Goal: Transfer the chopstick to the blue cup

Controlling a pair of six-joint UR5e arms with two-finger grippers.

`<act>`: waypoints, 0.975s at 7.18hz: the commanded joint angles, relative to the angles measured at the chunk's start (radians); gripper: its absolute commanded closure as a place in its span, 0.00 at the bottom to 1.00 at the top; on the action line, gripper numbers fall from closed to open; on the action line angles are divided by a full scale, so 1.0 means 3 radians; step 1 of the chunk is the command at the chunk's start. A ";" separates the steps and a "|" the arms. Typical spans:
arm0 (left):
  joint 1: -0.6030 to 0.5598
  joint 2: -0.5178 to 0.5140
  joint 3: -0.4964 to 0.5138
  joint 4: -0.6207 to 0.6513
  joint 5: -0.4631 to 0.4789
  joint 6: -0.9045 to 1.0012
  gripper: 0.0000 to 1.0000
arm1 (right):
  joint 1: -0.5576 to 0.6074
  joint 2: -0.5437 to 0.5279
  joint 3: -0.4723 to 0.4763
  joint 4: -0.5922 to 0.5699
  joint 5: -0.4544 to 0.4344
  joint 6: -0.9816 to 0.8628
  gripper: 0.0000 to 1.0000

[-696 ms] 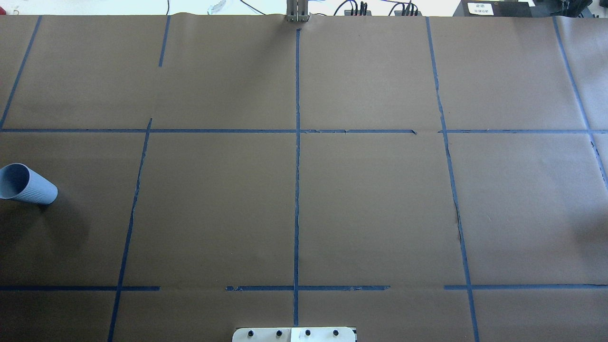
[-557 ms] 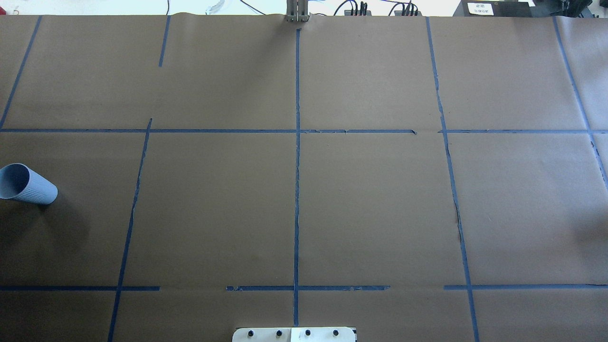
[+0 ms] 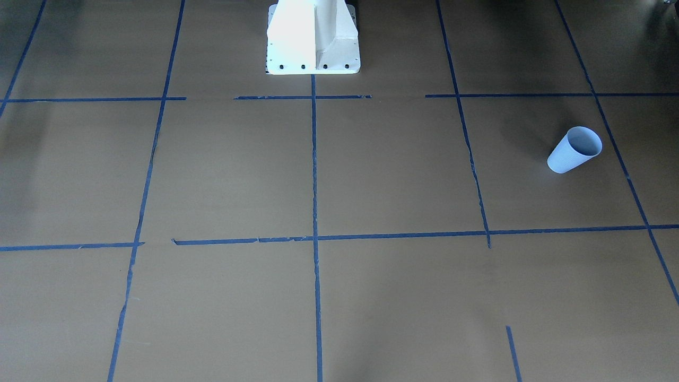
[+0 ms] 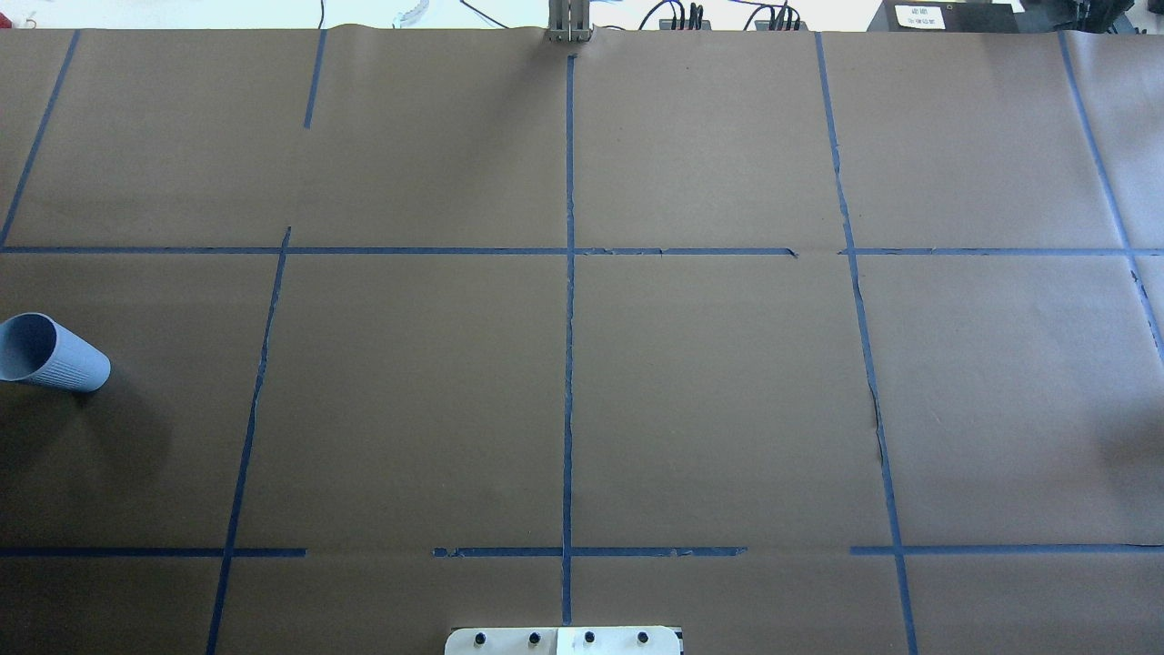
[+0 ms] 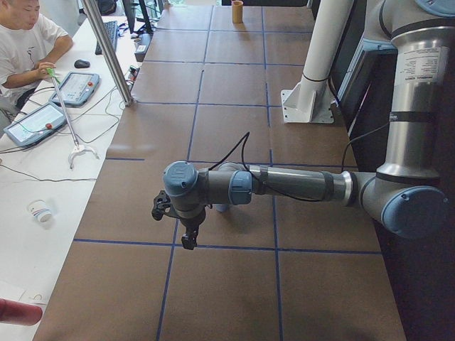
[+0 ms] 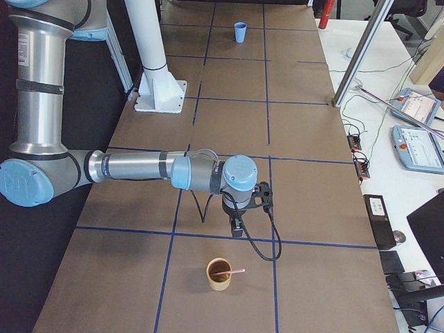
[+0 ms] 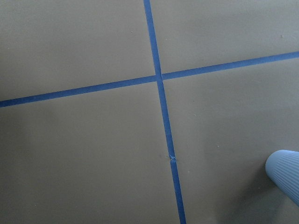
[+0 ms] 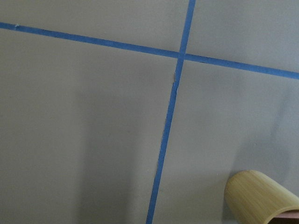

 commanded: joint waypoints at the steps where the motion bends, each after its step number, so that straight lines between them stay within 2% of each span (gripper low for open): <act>1: 0.0012 -0.0023 0.0029 -0.0006 -0.0001 0.0005 0.00 | 0.0000 0.0002 -0.0010 -0.0005 -0.0002 0.0006 0.00; 2: 0.0007 -0.0008 0.0045 -0.0026 -0.0016 0.0020 0.00 | -0.0036 0.0002 -0.0031 0.0000 -0.0012 -0.0004 0.00; 4: 0.0007 0.0042 0.0051 -0.0383 -0.0032 0.0010 0.00 | -0.0169 0.0058 -0.0056 0.0005 -0.0119 0.0006 0.00; 5: 0.0058 0.0043 0.0015 -0.0465 -0.0229 -0.0522 0.00 | -0.0214 0.0058 -0.0031 0.0010 -0.0367 0.0016 0.00; 6: 0.0241 0.0139 0.0030 -0.0734 -0.0257 -0.0638 0.00 | -0.0215 0.0053 -0.0041 0.0000 -0.0380 0.0027 0.00; 7: 0.0268 0.0241 0.0035 -0.1016 -0.0262 -0.0862 0.00 | -0.0215 0.0053 -0.0061 0.0000 -0.0355 0.0022 0.00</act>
